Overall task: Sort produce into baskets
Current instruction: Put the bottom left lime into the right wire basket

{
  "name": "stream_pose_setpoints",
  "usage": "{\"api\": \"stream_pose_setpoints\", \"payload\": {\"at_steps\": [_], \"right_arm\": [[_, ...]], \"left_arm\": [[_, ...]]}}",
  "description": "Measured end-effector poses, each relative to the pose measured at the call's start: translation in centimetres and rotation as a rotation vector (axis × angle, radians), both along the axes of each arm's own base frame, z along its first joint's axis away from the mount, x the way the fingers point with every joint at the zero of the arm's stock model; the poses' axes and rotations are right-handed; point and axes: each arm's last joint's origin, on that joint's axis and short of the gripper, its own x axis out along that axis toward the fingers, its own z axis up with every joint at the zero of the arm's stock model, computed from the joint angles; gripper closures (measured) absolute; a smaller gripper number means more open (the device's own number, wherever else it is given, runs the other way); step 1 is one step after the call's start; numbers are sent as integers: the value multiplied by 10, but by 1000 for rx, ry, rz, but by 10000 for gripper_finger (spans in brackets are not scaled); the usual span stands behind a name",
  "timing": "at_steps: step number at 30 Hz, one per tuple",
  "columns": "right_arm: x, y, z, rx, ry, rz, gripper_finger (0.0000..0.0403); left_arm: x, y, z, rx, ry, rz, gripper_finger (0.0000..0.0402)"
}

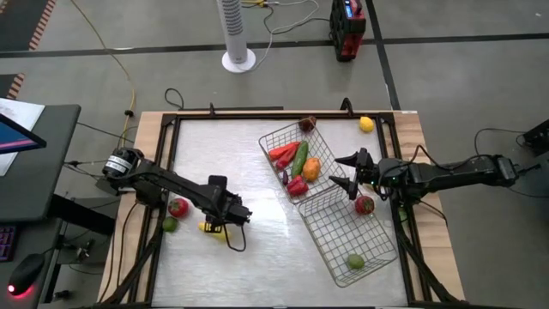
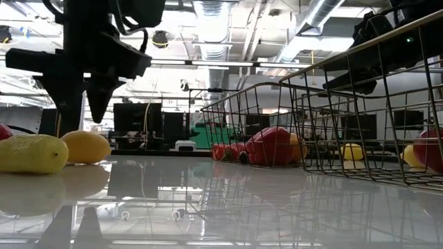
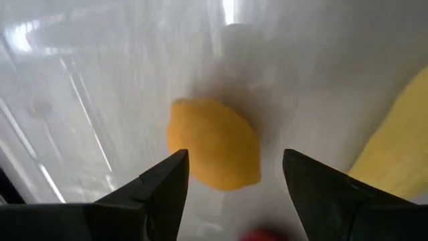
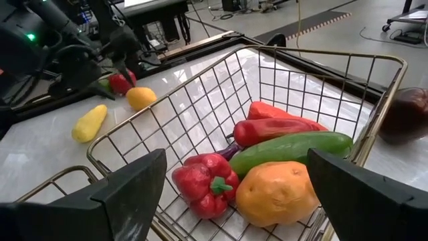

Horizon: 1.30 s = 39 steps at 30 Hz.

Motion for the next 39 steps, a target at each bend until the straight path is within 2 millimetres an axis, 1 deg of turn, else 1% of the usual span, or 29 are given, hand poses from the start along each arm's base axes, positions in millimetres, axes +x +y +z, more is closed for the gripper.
{"api": "stream_pose_setpoints", "payload": {"at_steps": [3, 5, 8, 10, 13, 17, 21, 25, 29, 31, 35, 39], "right_arm": [[0, 0, 0, 0, 0, 1, 17], [0, 0, 0, 0, 0, -1, 17], [0, 0, 0, 0, 0, -1, 17], [0, 0, 0, 0, 0, -1, 17], [0, 1, 0, 0, 0, 8, 17], [0, 1, 0, 1, 0, 7, 17], [0, 1, 0, 2, -1, 6, 17], [0, 1, 0, 6, -3, 5, 17], [0, 0, 0, 7, -7, -1, 17], [0, -1, 0, 7, -6, -10, 17], [0, -1, 0, 9, -8, -11, 17], [0, -1, 0, 9, -7, -11, 17]], "left_arm": [[0, 2, 1, 10, -30, 100, 172], [-1, 4, 6, 29, -81, 170, 172], [-5, 7, 16, 63, -152, 226, 172], [-13, 10, 23, 57, -221, 260, 172], [-29, 15, 29, -2, -337, 322, 172], [-50, 27, 28, -96, -470, 425, 171], [-59, 36, 20, -150, -552, 469, 153], [-62, 41, 7, -131, -505, 442, 111], [-59, 41, -5, -116, -422, 363, 68], [-56, 42, -12, -114, -374, 322, 55], [-49, 43, -29, -122, -258, 251, 52], [-45, 42, -46, -117, -160, 200, 71]]}}
